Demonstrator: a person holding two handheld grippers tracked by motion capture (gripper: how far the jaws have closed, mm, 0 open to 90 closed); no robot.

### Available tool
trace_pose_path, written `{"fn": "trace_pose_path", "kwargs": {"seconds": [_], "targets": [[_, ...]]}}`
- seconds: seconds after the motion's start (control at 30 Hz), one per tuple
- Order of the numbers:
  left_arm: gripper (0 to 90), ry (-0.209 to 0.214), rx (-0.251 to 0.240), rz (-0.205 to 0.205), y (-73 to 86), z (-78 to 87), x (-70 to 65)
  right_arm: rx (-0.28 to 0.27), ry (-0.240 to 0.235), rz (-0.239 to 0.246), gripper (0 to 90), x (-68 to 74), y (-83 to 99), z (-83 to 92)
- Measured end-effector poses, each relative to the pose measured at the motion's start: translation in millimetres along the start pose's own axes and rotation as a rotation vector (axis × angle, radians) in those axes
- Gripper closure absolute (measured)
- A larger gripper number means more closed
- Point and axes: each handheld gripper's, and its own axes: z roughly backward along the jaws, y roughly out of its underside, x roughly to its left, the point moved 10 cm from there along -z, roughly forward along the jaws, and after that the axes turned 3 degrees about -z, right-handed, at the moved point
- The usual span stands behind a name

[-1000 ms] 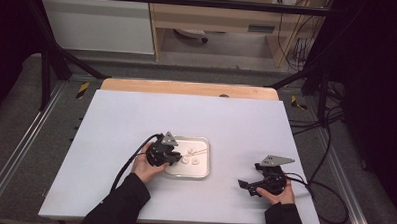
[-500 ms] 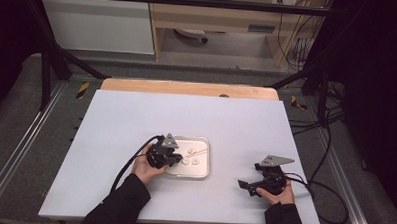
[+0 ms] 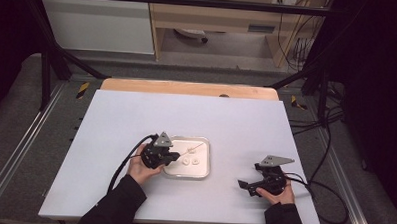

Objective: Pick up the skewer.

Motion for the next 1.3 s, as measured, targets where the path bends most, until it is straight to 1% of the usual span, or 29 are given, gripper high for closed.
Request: {"fn": "trace_pose_path", "kwargs": {"seconds": [0.03,0.07,0.1,0.3,0.37,0.5,0.53,0.63,0.73,0.8,0.87,0.9,0.93,0.97,1.07,1.13,1.17,1.2,1.27,1.3], "targets": [[88.1,0.003,-0.008,0.002,-0.7,3.5,-1.4,0.0,0.0,0.0,1.8,0.0,0.0,0.0],[88.1,0.003,-0.008,0.002,-0.7,3.5,-1.4,0.0,0.0,0.0,1.8,0.0,0.0,0.0],[88.1,0.002,-0.019,0.014,-1.8,6.3,-3.2,0.0,0.0,0.002,1.8,0.0,0.0,-0.1],[88.0,0.004,-0.021,0.019,-1.9,12.0,-8.4,0.004,0.001,-0.001,2.0,1.7,-0.1,-0.2],[88.0,0.004,-0.017,0.015,-1.1,13.9,-10.7,0.008,0.008,0.011,1.9,1.5,-0.6,-0.3],[88.0,0.012,-0.02,0.023,-0.2,16.5,-15.0,0.015,0.009,0.027,1.6,6.1,-2.4,-2.1],[88.0,0.01,-0.016,0.02,0.1,17.0,-15.9,0.018,0.008,0.038,1.5,6.8,-2.7,-2.4],[88.0,0.012,-0.017,0.015,-0.8,17.9,-19.4,0.022,0.011,0.044,1.2,8.8,-3.6,-3.0],[88.0,0.015,-0.018,0.013,-2.5,19.0,-23.2,0.019,0.009,0.064,0.9,12.0,-6.2,-2.9],[88.1,0.016,-0.02,0.005,-3.9,19.7,-25.8,0.02,0.01,0.068,0.9,13.0,-6.7,-2.8],[88.0,0.024,-0.019,-0.003,-5.9,20.4,-30.0,0.015,0.012,0.092,0.8,15.9,-9.0,-3.3],[88.0,0.024,-0.019,-0.003,-5.9,20.4,-30.0,0.015,0.012,0.092,0.8,15.9,-9.0,-3.3],[88.0,0.028,-0.019,-0.005,-6.5,20.4,-31.4,0.014,0.02,0.096,0.8,16.7,-9.9,-3.7],[88.0,0.03,-0.02,-0.003,-7.4,20.3,-32.7,0.015,0.032,0.115,0.8,18.2,-11.6,-5.1],[88.0,0.036,-0.022,-0.005,-10.0,21.1,-36.4,0.018,0.024,0.123,0.8,21.0,-12.1,-5.6],[88.0,0.041,-0.023,-0.004,-11.8,21.8,-39.0,0.024,0.032,0.147,0.9,21.7,-12.1,-5.7],[88.0,0.043,-0.02,-0.01,-13.7,22.4,-41.4,0.032,0.045,0.171,1.7,21.7,-12.0,-5.9],[88.0,0.043,-0.02,-0.01,-13.7,22.4,-41.4,0.032,0.045,0.171,1.7,21.7,-12.0,-5.9],[88.0,0.048,-0.019,-0.015,-15.9,21.9,-44.1,0.048,0.065,0.204,2.5,21.4,-11.8,-6.5],[88.0,0.051,-0.015,-0.019,-17.9,20.7,-46.9,0.051,0.069,0.212,2.5,22.2,-12.4,-7.1]]}}
